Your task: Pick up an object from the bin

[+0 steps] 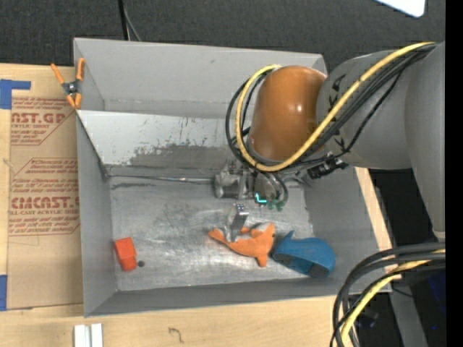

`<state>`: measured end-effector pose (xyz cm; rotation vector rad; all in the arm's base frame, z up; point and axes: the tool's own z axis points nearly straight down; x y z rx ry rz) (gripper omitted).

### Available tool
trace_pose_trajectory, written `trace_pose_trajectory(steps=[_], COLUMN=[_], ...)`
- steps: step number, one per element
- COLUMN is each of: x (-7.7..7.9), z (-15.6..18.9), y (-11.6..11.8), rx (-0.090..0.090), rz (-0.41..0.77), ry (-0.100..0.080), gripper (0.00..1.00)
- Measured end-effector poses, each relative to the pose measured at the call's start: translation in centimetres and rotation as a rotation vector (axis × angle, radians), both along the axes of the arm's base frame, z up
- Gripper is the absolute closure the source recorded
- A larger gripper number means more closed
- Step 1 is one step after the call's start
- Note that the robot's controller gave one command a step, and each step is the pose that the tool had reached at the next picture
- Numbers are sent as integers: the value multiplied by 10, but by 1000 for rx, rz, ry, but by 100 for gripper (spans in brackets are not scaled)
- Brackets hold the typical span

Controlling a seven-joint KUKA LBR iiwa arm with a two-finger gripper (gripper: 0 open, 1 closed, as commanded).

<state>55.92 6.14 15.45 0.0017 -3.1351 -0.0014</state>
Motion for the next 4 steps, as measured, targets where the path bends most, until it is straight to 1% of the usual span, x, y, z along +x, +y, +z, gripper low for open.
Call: trace_pose_trajectory(steps=[1, 2, 3, 4], x=[2, -33, -38, -48], z=[4, -46, -35, -42], y=[0, -40, -71, -73], rx=[0, 0, 0, 0], rz=[-1, 130, -10, -67], ry=[-8, -10, -5, -7], gripper=[0, 0, 0, 0])
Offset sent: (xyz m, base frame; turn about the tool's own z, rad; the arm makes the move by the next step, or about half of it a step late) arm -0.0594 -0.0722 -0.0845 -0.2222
